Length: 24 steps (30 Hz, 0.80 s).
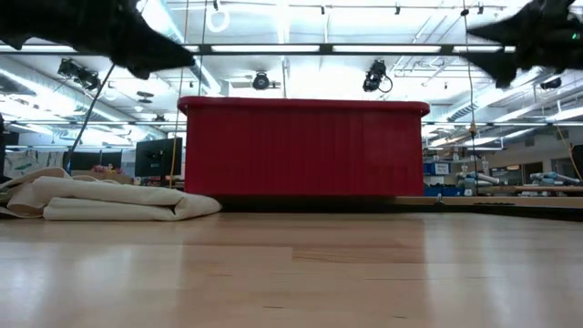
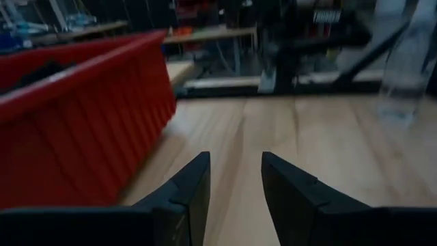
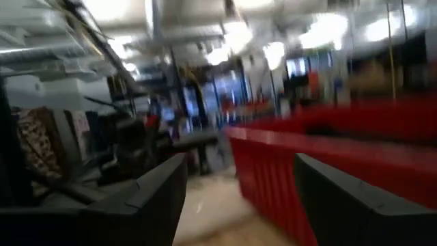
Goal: Fold laundry
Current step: Return to Home Position
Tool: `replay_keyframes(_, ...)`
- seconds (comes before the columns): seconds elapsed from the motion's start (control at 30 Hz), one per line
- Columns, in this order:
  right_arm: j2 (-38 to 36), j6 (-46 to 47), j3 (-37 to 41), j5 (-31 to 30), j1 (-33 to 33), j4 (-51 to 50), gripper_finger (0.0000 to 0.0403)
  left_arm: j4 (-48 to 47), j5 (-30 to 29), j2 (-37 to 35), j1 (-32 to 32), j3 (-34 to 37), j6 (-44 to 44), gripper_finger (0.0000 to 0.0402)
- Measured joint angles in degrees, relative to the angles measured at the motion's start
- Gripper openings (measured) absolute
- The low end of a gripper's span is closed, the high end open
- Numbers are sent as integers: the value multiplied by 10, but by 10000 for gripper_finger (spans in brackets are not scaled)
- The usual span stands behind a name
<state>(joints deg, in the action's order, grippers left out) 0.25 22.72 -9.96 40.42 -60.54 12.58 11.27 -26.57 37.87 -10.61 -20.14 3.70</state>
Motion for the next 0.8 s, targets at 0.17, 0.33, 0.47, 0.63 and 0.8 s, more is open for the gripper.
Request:
replay_keyframes(0.17, 0, -8, 0, -70, 12, -119, 272, -70, -1, 0, 3, 0, 2, 135)
replay_keyframes(0.33, 0, -38, 21, -139, 17, -122, 272, -131, 30, 0, 3, 0, 4, 135)
replay_keyframes(0.47, 0, -13, 64, -109, 17, -67, 272, -140, 59, 0, 3, 0, -11, 135)
replay_keyframes(0.63, 1, 1, 94, -7, 19, -40, 272, -140, 62, 0, 0, 0, -54, 135)
replay_keyframes(0.8, 1, -39, 96, 17, 46, -43, 272, -105, 62, 3, -3, 0, -58, 135)
